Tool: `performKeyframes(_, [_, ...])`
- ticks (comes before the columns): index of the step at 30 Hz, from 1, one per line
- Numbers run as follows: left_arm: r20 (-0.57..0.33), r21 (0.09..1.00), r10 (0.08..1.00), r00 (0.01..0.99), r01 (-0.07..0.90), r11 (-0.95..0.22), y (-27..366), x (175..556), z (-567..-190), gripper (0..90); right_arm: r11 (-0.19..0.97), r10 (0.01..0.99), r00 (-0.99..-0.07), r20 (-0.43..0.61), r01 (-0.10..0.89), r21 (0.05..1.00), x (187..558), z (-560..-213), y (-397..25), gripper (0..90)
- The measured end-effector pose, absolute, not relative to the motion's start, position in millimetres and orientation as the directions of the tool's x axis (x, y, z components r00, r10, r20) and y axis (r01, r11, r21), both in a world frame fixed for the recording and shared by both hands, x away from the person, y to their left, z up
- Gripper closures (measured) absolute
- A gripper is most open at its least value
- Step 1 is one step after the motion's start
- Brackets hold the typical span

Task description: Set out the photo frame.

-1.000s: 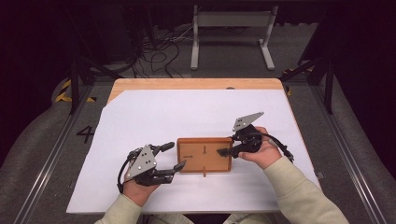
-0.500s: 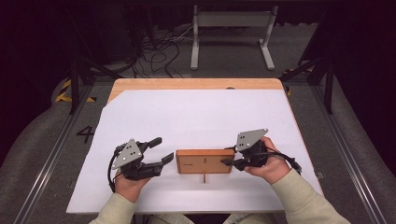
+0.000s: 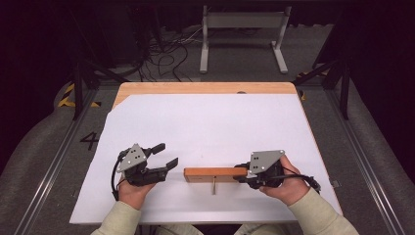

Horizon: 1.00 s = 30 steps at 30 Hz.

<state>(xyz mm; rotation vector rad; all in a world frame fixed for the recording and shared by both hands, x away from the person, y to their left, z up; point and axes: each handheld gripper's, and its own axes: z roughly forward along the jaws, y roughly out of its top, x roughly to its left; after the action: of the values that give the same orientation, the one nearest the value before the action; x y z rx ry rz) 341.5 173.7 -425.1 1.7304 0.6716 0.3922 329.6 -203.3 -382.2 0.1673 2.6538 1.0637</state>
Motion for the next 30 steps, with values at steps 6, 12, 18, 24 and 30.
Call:
performKeyframes(6, [-0.082,0.958,0.606,0.791,0.231,-0.172,173.2,340.7,-424.5,31.1,0.720,0.201,-0.956,-0.212,-0.002,0.694,321.5,-383.6,-203.9,65.0])
performKeyframes(12, [-0.070,0.956,0.606,0.792,0.226,-0.185,172.2,340.9,-424.7,30.9,0.702,0.227,-0.956,-0.186,0.029,0.711,316.1,-386.9,-205.7,59.3])
performKeyframes(18, [-0.073,0.956,0.603,0.794,0.229,-0.185,171.3,340.5,-424.6,31.0,0.657,0.284,-0.950,-0.130,0.094,0.748,313.8,-387.3,-217.4,52.5])
performKeyframes(24, [-0.070,0.956,0.602,0.795,0.226,-0.188,170.9,341.4,-424.6,31.2,0.637,0.340,-0.934,-0.111,0.141,0.758,305.6,-387.8,-237.5,51.5])
performKeyframes(30, [-0.069,0.953,0.604,0.794,0.232,-0.195,169.9,342.0,-425.3,31.5,0.606,0.383,-0.923,-0.028,0.229,0.761,301.7,-398.4,-254.1,66.2])
